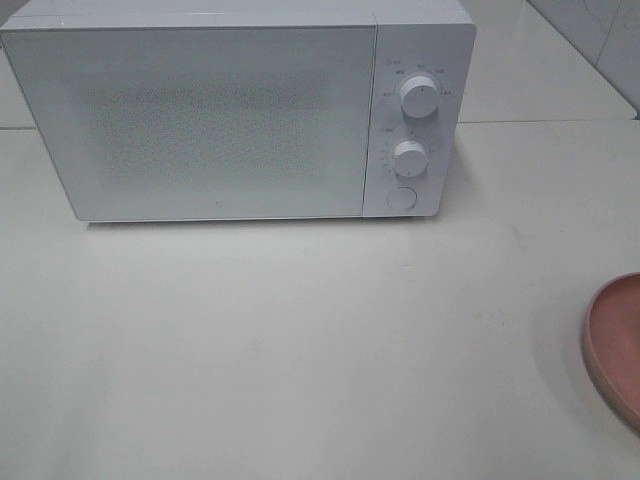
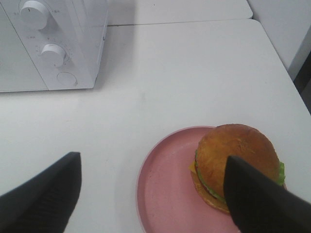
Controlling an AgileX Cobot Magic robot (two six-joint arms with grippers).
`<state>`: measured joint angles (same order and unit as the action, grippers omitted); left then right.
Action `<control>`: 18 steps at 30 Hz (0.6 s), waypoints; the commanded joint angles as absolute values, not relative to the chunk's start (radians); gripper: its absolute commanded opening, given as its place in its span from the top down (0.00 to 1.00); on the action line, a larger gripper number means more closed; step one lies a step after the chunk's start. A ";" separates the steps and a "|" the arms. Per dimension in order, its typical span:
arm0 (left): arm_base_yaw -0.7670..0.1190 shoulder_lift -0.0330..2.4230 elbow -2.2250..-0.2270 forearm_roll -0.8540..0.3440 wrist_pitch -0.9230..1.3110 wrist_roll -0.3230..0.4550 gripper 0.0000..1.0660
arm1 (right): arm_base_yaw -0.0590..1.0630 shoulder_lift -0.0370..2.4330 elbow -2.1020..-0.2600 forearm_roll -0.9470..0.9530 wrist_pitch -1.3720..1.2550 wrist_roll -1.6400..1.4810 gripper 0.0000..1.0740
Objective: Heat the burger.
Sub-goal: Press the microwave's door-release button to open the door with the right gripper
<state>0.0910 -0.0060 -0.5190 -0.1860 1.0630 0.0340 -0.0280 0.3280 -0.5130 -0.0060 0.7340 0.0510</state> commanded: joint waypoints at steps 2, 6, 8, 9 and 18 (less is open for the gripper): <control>0.093 -0.007 -0.516 -0.190 1.061 0.035 0.06 | -0.032 0.358 -0.499 -0.008 0.660 0.048 0.29; 0.093 -0.007 -0.516 -0.190 1.061 0.035 0.06 | -0.032 0.397 -0.471 -0.008 0.576 0.048 0.29; 0.093 -0.007 -0.516 -0.190 1.061 0.035 0.06 | -0.032 0.410 -0.467 -0.008 0.543 0.048 0.29; 0.093 -0.007 -0.516 -0.190 1.061 0.035 0.06 | -0.032 0.416 -0.466 -0.008 0.527 0.048 0.29; 0.093 -0.007 -0.516 -0.190 1.061 0.035 0.06 | -0.032 0.498 -0.466 -0.008 0.382 0.048 0.29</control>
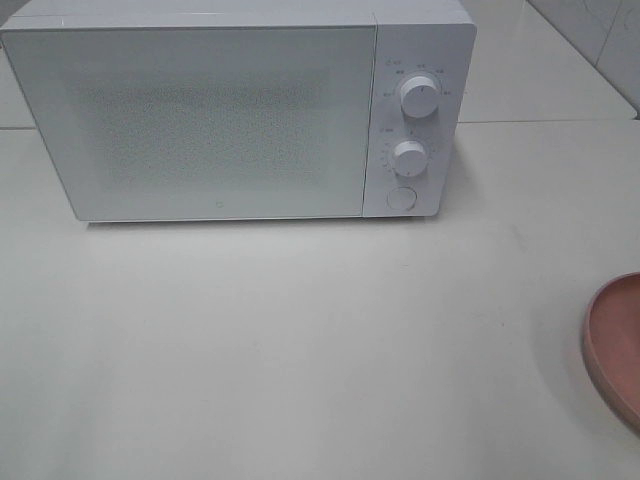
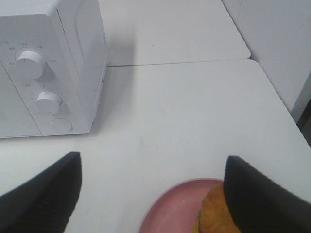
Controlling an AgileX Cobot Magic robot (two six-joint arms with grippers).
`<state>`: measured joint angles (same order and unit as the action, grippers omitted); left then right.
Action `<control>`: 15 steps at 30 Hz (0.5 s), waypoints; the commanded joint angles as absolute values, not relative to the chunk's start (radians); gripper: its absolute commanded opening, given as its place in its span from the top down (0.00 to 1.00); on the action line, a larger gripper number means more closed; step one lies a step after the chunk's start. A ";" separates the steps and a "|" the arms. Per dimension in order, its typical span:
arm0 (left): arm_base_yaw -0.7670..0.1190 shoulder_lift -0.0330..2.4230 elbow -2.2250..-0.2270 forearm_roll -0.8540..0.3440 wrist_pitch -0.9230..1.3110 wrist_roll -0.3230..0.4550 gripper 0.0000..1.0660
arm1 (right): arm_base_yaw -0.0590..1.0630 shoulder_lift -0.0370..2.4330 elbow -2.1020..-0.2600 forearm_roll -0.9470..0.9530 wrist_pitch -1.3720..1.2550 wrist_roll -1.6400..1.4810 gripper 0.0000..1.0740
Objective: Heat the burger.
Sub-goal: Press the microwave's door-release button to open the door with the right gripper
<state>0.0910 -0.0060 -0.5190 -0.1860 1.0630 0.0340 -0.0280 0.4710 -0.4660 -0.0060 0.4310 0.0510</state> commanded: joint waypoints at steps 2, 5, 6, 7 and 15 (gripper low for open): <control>0.093 -0.007 -0.516 -0.190 1.061 0.035 0.06 | -0.032 0.524 -0.466 -0.008 0.358 0.048 0.29; 0.093 -0.007 -0.516 -0.190 1.061 0.035 0.06 | -0.032 0.569 -0.466 -0.007 0.332 0.048 0.29; 0.093 -0.007 -0.516 -0.190 1.061 0.035 0.06 | -0.032 0.600 -0.466 -0.007 0.307 0.050 0.29; 0.093 -0.007 -0.516 -0.190 1.061 0.035 0.06 | -0.032 0.600 -0.466 -0.007 0.307 0.050 0.29; 0.093 -0.007 -0.516 -0.190 1.061 0.035 0.06 | -0.032 0.728 -0.466 -0.009 0.149 0.050 0.29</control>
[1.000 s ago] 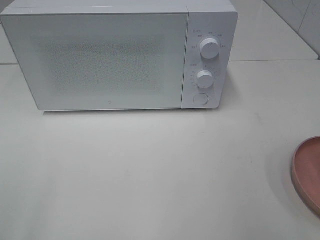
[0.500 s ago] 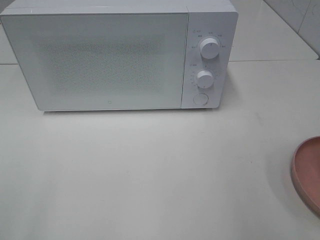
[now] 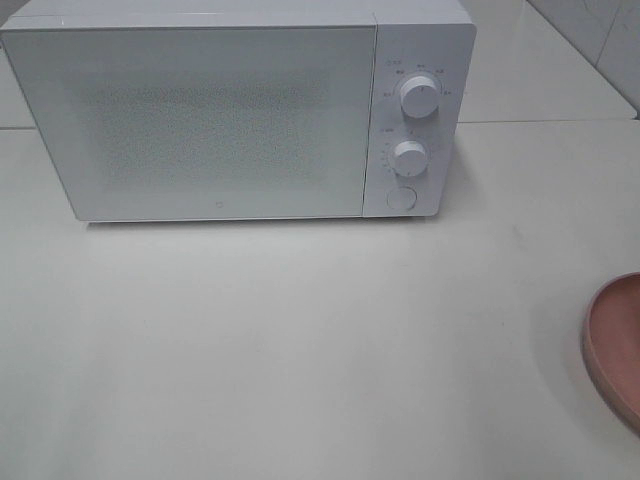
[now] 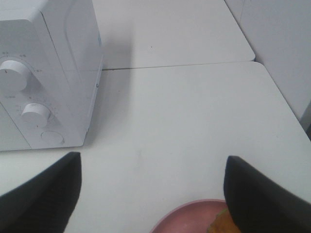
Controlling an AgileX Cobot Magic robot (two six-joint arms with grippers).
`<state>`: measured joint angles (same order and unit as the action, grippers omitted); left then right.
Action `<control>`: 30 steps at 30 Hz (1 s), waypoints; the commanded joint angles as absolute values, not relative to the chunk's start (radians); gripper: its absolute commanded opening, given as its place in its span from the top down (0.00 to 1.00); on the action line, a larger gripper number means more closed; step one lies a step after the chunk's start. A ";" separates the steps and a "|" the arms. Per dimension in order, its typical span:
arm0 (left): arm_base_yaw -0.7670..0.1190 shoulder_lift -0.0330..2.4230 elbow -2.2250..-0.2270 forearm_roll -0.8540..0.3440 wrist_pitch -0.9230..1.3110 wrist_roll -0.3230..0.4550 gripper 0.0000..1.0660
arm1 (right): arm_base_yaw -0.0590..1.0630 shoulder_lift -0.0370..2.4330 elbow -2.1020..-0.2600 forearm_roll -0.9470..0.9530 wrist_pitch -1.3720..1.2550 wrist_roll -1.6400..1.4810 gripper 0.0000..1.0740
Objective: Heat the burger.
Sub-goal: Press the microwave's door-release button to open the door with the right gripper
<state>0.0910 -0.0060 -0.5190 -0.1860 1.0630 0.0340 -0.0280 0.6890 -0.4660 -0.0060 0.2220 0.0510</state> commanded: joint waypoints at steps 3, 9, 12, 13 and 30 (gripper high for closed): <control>0.093 -0.007 -0.516 -0.190 1.061 0.035 0.06 | -0.032 0.779 -0.466 -0.014 0.075 0.050 0.29; 0.093 -0.007 -0.516 -0.190 1.061 0.035 0.06 | -0.032 0.881 -0.466 -0.016 -0.101 0.050 0.29; 0.093 -0.007 -0.516 -0.190 1.061 0.035 0.06 | -0.032 0.931 -0.466 -0.016 -0.187 0.049 0.29; 0.093 -0.007 -0.516 -0.190 1.061 0.035 0.06 | -0.032 0.968 -0.466 -0.016 -0.244 0.048 0.29; 0.093 -0.007 -0.516 -0.190 1.061 0.035 0.06 | 0.053 1.149 -0.358 0.000 -0.671 -0.058 0.29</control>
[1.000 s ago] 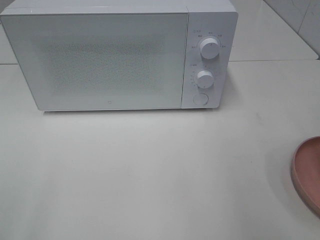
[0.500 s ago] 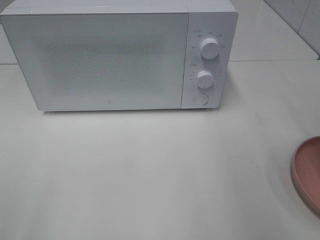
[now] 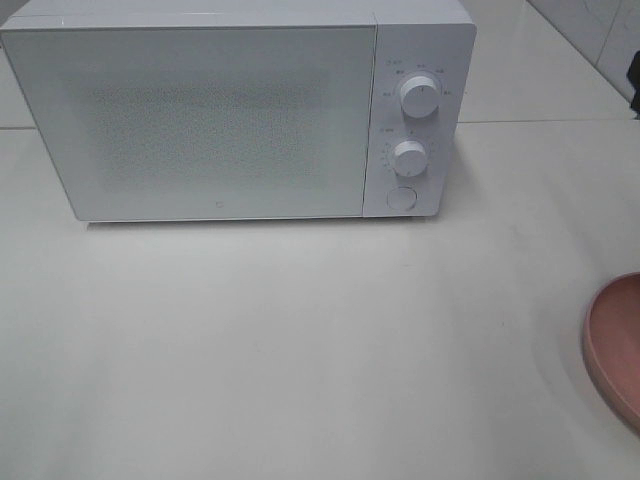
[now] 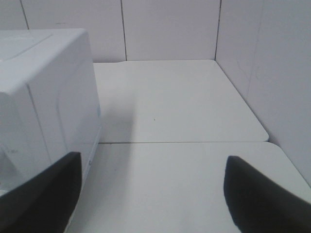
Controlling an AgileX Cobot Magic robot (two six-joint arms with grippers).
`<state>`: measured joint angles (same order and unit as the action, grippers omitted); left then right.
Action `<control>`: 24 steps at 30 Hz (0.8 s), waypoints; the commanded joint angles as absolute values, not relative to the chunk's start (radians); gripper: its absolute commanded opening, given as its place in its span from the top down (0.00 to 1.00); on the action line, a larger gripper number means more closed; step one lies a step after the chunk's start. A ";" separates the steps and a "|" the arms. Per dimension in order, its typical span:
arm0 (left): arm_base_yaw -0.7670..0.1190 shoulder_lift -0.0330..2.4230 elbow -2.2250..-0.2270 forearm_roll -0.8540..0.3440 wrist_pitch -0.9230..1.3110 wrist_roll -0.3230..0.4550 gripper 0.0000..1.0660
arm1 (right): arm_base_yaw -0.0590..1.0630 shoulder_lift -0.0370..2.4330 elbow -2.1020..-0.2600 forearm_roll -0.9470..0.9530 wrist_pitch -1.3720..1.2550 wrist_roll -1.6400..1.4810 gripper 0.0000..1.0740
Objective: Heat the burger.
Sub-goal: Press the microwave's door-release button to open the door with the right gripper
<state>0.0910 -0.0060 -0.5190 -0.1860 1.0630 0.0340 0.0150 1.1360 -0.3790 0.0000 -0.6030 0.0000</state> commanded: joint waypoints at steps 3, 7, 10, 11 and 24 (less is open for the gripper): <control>0.093 -0.007 -0.516 -0.190 1.061 0.035 0.06 | 0.106 1.182 -0.343 0.062 -0.701 -0.099 0.29; 0.093 -0.007 -0.516 -0.190 1.061 0.035 0.06 | 0.195 1.228 -0.321 0.170 -0.744 -0.136 0.29; 0.093 -0.007 -0.516 -0.190 1.061 0.035 0.06 | 0.253 1.256 -0.320 0.225 -0.750 -0.175 0.29; 0.093 -0.007 -0.516 -0.190 1.061 0.035 0.06 | 0.267 1.264 -0.320 0.238 -0.751 -0.184 0.29; 0.093 -0.007 -0.516 -0.190 1.061 0.035 0.06 | 0.467 1.364 -0.320 0.410 -0.830 -0.226 0.29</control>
<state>0.0910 -0.0060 -0.5190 -0.1860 1.0630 0.0340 0.4610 1.3670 -0.3170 0.3990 -0.8110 -0.2120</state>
